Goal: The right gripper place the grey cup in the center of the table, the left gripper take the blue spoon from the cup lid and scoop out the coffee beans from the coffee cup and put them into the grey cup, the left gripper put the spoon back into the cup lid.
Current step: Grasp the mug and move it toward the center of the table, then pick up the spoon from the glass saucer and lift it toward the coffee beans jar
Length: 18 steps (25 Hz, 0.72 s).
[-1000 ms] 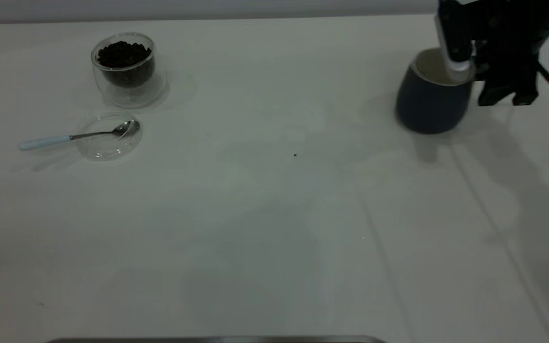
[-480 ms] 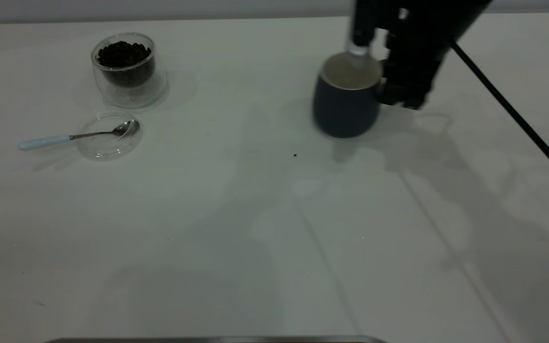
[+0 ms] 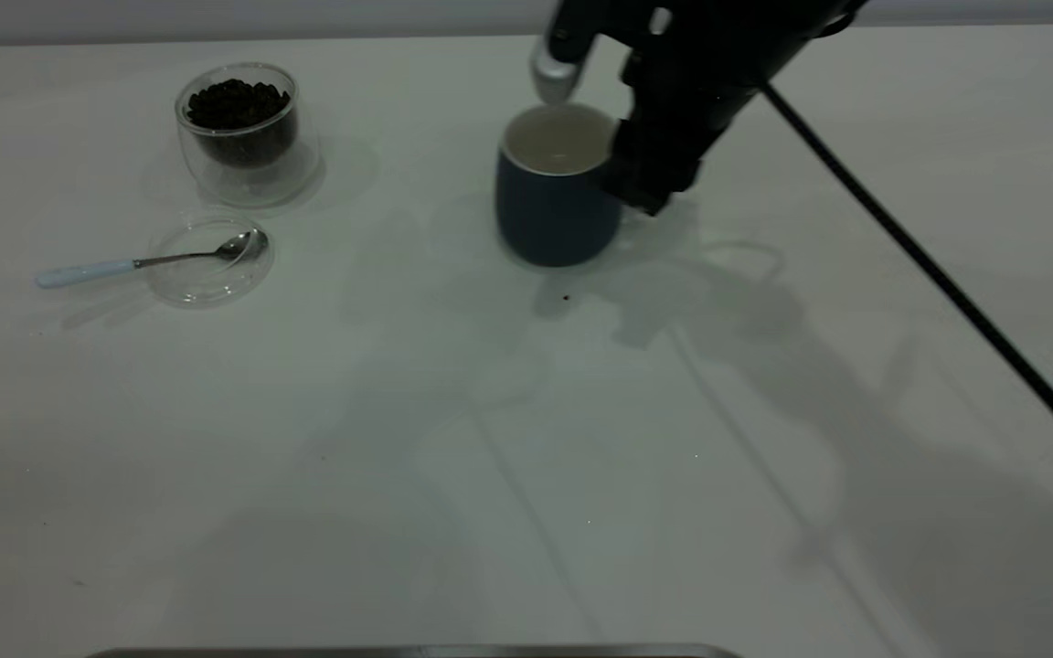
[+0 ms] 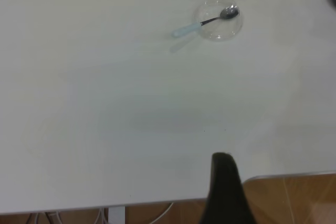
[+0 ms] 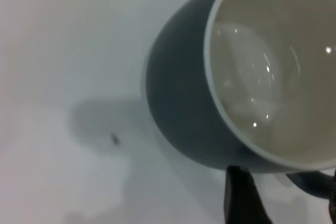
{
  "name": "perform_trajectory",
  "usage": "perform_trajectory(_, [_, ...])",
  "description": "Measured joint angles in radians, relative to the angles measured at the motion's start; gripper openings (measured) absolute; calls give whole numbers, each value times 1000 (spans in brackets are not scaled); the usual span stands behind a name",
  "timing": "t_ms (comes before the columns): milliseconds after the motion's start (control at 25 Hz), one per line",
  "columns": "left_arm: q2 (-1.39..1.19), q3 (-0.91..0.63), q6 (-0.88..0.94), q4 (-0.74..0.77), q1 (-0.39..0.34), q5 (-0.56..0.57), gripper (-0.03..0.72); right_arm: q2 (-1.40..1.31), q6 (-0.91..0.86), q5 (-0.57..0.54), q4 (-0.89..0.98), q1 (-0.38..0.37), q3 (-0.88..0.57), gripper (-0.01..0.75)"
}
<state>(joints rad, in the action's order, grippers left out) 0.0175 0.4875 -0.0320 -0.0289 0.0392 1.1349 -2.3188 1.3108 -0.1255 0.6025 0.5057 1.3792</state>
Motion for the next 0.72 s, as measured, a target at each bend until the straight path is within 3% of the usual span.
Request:
perform_trajectory(120, [0,0,-1,0,0,0,592,35,-5,-30,75,2,0,363])
perform_trajectory(280, [0,0,-1,0,0,0,592,176,-46,-169,98,-27,0,363])
perform_trajectory(440, [0,0,-1,0,0,0,592,354,-155,-355,80,-70,0,363])
perform_trajectory(720, [0,0,-1,0,0,0,592,672,-475,-782,-101,-171,0,363])
